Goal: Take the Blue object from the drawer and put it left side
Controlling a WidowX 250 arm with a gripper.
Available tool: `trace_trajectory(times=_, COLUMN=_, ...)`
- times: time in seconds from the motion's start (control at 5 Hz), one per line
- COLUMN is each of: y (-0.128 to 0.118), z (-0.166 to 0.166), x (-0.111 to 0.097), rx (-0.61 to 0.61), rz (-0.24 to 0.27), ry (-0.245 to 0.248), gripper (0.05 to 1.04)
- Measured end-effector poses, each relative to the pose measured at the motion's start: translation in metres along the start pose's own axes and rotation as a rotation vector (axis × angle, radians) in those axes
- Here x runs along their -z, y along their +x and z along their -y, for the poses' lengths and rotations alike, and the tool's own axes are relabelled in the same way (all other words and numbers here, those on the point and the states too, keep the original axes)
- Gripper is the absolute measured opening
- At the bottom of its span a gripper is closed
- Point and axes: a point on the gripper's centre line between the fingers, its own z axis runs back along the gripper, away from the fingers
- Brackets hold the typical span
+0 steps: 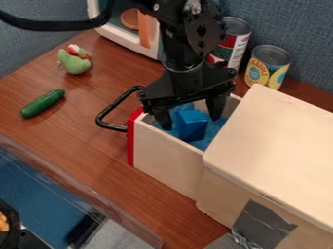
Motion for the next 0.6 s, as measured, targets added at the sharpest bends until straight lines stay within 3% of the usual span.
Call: trace_trajectory(times=0.6, y=0.005, z=0.000, x=0.024, rx=-0.057, rz=-0.012, ry=0.037, gripper=1.000)
